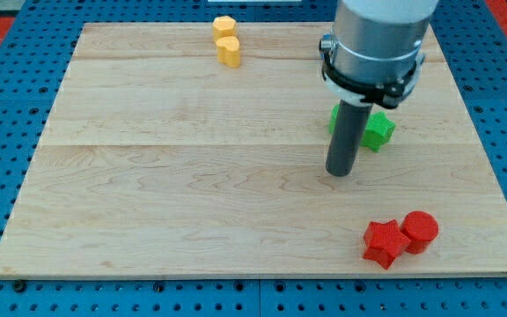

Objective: Separate the red circle from the red star

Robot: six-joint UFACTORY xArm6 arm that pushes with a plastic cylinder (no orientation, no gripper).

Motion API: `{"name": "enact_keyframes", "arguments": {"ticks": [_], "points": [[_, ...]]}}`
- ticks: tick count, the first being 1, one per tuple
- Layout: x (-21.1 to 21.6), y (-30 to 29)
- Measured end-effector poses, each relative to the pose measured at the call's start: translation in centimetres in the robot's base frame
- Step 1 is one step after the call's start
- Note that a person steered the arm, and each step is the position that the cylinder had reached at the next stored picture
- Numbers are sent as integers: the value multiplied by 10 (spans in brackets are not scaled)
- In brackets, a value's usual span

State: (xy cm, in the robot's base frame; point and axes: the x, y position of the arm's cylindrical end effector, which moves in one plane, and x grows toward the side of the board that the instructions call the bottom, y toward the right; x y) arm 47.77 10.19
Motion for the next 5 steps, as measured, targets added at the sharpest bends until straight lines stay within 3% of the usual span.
{"name": "enact_keyframes", "arguments": {"ticks": [2, 3, 4, 5], "points": [[-2, 79], [5, 163], [71, 211], [124, 170]]}}
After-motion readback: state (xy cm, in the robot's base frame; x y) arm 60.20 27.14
